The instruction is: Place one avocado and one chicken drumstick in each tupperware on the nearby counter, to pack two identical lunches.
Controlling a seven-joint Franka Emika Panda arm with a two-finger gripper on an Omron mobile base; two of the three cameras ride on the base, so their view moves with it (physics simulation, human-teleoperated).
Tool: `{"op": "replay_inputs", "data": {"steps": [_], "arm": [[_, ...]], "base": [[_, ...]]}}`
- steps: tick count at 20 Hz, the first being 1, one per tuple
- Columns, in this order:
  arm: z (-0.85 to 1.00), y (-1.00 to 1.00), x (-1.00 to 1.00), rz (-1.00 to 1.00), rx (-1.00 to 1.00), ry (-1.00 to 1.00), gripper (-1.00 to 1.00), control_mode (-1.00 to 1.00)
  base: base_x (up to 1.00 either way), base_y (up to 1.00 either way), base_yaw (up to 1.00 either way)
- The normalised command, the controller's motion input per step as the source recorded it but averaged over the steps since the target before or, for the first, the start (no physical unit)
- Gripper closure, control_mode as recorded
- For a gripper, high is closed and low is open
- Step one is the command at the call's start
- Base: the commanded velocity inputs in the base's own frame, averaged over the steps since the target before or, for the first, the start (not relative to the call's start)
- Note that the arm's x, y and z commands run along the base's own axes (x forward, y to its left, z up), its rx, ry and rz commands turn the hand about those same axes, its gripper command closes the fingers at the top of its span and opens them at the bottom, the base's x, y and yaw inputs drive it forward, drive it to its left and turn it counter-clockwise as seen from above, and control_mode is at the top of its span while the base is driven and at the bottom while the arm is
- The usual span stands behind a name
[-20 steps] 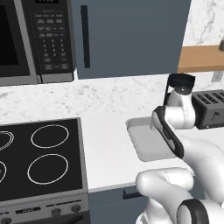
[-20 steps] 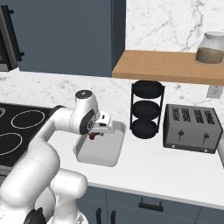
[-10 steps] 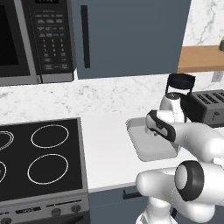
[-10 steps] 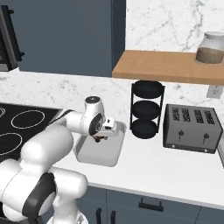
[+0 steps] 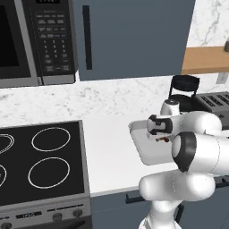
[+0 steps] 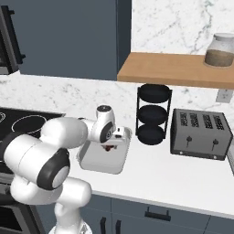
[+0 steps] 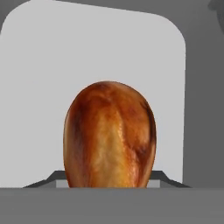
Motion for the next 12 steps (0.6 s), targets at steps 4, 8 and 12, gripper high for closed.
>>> {"op": "replay_inputs", "data": {"steps": [4,8,12], "arm": [[-0.34,-0.04,0.34,0.02,0.0,0.01,1.0,-1.0],[-0.29,0.0,0.31,0.0,0.0,0.0,-1.0,-1.0],[-0.05,0.0,0.07,0.0,0.0,0.0,-1.0,-1.0]], "base": [[0.0,0.0,0.0],[0.0,0.0,0.0],[0.0,0.0,0.0]]}}
